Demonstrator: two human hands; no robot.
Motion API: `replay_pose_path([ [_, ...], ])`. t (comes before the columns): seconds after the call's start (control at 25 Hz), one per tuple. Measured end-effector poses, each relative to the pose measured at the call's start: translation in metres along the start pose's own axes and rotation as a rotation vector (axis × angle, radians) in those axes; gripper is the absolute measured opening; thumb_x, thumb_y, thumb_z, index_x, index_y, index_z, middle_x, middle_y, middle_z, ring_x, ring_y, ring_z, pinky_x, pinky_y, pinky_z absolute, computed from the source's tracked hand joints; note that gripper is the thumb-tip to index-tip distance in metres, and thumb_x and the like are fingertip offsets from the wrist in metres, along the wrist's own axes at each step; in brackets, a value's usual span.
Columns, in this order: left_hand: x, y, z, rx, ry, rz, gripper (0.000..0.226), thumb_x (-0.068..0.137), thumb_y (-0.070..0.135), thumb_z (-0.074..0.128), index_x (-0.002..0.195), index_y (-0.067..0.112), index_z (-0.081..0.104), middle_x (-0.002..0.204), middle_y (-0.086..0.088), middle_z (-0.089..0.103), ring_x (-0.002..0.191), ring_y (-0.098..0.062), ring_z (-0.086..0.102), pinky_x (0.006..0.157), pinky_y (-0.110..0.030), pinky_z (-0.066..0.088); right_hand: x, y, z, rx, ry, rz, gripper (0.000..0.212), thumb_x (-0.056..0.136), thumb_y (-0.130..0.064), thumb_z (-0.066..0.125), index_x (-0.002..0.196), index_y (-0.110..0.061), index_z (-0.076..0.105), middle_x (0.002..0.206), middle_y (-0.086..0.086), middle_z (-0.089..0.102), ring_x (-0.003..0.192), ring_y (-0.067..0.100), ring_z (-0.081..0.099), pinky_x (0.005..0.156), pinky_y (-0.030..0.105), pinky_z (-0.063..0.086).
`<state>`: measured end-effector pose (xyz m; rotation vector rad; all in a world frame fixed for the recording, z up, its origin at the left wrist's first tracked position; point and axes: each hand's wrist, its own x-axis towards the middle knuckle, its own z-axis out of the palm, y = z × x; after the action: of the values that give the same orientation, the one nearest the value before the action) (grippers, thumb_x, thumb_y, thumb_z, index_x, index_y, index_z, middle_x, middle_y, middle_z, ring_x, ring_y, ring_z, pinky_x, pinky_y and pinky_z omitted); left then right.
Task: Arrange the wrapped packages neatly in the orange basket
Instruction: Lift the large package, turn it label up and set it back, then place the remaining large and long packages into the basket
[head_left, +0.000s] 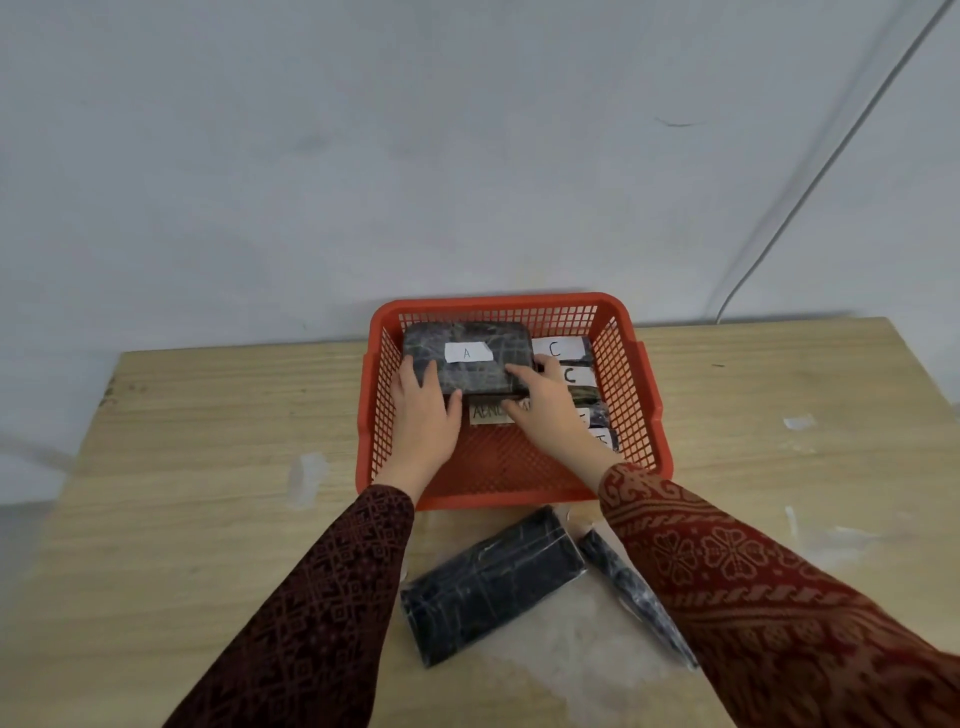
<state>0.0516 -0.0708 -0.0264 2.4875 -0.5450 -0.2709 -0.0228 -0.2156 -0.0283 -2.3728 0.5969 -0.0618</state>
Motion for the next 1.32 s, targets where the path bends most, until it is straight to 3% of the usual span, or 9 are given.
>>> replay_pose_path([
  [0.28, 0.011, -0.014, 0.010, 0.377, -0.132, 0.093, 0.061, 0.102, 0.035, 0.020, 0.150, 0.000, 0.006, 0.160, -0.022, 0.001, 0.149, -0.031, -0.005, 0.122, -0.041, 0.002, -0.016, 0.005, 0.007, -0.268, -0.202, -0.050, 0.084, 0.092, -0.033, 0.057, 0.152, -0.021, -0.001, 0.158, 0.014, -0.019, 0.146, 0.033, 0.001, 0.116, 0.045, 0.023],
  [0.48, -0.001, -0.003, -0.006, 0.259, -0.198, 0.089, 0.063, 0.100, 0.036, 0.036, 0.152, 0.010, 0.011, 0.160, -0.020, -0.006, 0.148, -0.034, -0.008, 0.121, -0.043, 0.002, -0.061, -0.004, -0.018, -0.037, 0.019, -0.210, 0.053, 0.093, -0.025, 0.056, 0.142, -0.014, 0.038, 0.153, 0.012, 0.029, 0.143, 0.025, 0.022, 0.115, 0.037, 0.025],
  [0.6, -0.043, 0.005, -0.021, 0.025, -0.002, 0.233, 0.045, 0.097, 0.023, 0.046, 0.140, 0.012, 0.041, 0.153, -0.017, 0.030, 0.144, -0.031, 0.024, 0.118, -0.044, 0.023, -0.121, -0.002, -0.026, 0.129, 0.157, -0.375, 0.026, 0.090, -0.014, 0.058, 0.116, -0.011, 0.062, 0.121, 0.003, 0.057, 0.116, 0.008, 0.048, 0.100, 0.018, 0.041],
  [0.68, -0.084, 0.004, -0.030, -0.079, 0.115, 0.360, 0.031, 0.095, 0.015, 0.049, 0.124, 0.008, 0.057, 0.125, -0.012, 0.055, 0.119, -0.023, 0.050, 0.102, -0.037, 0.042, -0.161, 0.014, -0.018, 0.121, 0.126, -0.379, 0.021, 0.087, -0.015, 0.060, 0.107, -0.010, 0.065, 0.110, 0.002, 0.061, 0.106, 0.005, 0.050, 0.093, 0.013, 0.042],
  [0.76, -0.133, -0.005, -0.033, -0.161, 0.201, 0.412, 0.023, 0.094, 0.012, 0.048, 0.111, 0.005, 0.062, 0.104, -0.005, 0.058, 0.095, -0.015, 0.055, 0.084, -0.027, 0.046, -0.189, 0.036, 0.000, 0.046, 0.053, -0.337, 0.026, 0.085, -0.019, 0.064, 0.110, -0.013, 0.063, 0.114, 0.004, 0.060, 0.109, 0.012, 0.052, 0.093, 0.029, 0.045],
  [0.88, -0.199, -0.033, -0.021, -0.214, 0.235, 0.265, 0.024, 0.095, 0.020, 0.044, 0.109, 0.008, 0.061, 0.104, -0.001, 0.056, 0.094, -0.013, 0.055, 0.081, -0.027, 0.047, -0.204, 0.056, 0.021, -0.096, -0.060, -0.180, 0.053, 0.080, -0.022, 0.070, 0.130, -0.021, 0.052, 0.145, 0.006, 0.041, 0.134, 0.025, 0.038, 0.108, 0.050, 0.033],
  [1.04, -0.245, -0.060, 0.008, -0.272, 0.040, -0.107, 0.031, 0.094, 0.020, 0.053, 0.124, 0.014, 0.058, 0.137, -0.005, 0.044, 0.128, -0.019, 0.044, 0.101, -0.025, 0.034, -0.201, 0.051, 0.033, -0.155, -0.221, -0.026, 0.077, 0.082, -0.021, 0.071, 0.146, -0.026, 0.029, 0.161, 0.004, 0.004, 0.145, 0.031, 0.015, 0.115, 0.048, 0.022],
  [1.2, -0.246, -0.039, 0.010, -0.473, -0.022, -0.295, 0.032, 0.096, 0.019, 0.050, 0.125, 0.010, 0.060, 0.152, -0.009, 0.030, 0.143, -0.023, 0.027, 0.112, -0.028, 0.024, -0.206, 0.042, 0.026, -0.162, -0.192, -0.086, 0.069, 0.080, -0.017, 0.073, 0.140, -0.021, 0.039, 0.158, 0.009, 0.015, 0.141, 0.033, 0.020, 0.112, 0.050, 0.029],
  [1.32, -0.238, -0.026, -0.019, -0.583, 0.110, -0.408, 0.029, 0.098, 0.026, 0.046, 0.110, 0.015, 0.070, 0.137, -0.003, 0.049, 0.130, -0.021, 0.043, 0.106, -0.029, 0.033, -0.214, 0.031, 0.000, -0.114, -0.029, -0.271, 0.058, 0.076, -0.017, 0.076, 0.128, -0.017, 0.053, 0.143, 0.014, 0.039, 0.128, 0.032, 0.036, 0.104, 0.048, 0.040],
])
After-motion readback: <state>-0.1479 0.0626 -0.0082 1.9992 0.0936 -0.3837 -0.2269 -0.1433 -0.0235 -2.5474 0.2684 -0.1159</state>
